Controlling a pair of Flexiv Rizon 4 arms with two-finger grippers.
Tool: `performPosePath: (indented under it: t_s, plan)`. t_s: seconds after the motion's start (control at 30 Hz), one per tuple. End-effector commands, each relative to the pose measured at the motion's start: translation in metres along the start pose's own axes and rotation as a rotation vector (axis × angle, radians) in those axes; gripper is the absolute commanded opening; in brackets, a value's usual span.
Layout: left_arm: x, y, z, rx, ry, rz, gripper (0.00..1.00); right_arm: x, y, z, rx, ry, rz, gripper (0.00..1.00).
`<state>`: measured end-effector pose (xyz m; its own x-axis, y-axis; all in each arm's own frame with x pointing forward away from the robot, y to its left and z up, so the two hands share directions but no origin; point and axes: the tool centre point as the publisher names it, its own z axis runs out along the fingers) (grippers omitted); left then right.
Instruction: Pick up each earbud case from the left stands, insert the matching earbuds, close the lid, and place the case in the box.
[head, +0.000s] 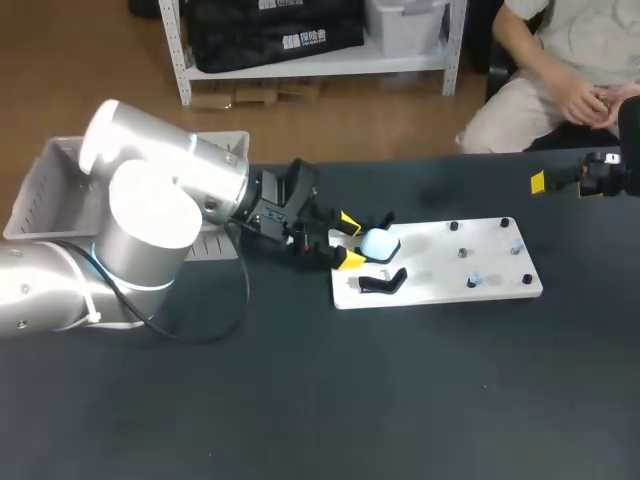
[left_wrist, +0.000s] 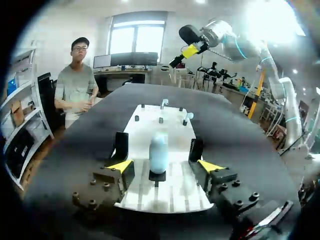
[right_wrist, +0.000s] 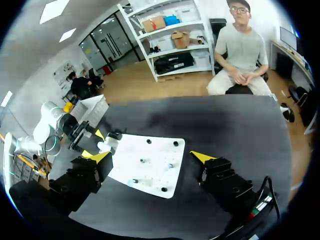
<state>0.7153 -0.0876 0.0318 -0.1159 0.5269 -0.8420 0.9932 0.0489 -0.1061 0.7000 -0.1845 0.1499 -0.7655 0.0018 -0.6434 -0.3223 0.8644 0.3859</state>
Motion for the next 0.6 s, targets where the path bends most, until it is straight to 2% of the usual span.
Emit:
performPosePath:
  t_s: [0.03, 0.27, 0.4, 0.6]
  plan:
    - [-0.001, 0.009, 0.007, 0.018, -0.003, 0.000, 0.72, 0.000, -0.001, 0.000, -0.001, 0.001, -0.001, 1.00]
    - [-0.001, 0.012, 0.012, 0.052, -0.019, 0.008, 0.71, 0.000, -0.001, 0.000, -0.001, 0.001, -0.001, 1.00]
    - [0.000, 0.012, 0.015, 0.061, -0.028, 0.011, 0.65, 0.000, -0.001, 0.000, -0.001, 0.001, -0.001, 1.00]
    - [0.003, 0.011, 0.018, 0.074, -0.035, 0.015, 0.67, 0.000, -0.001, 0.000, -0.001, 0.001, -0.001, 1.00]
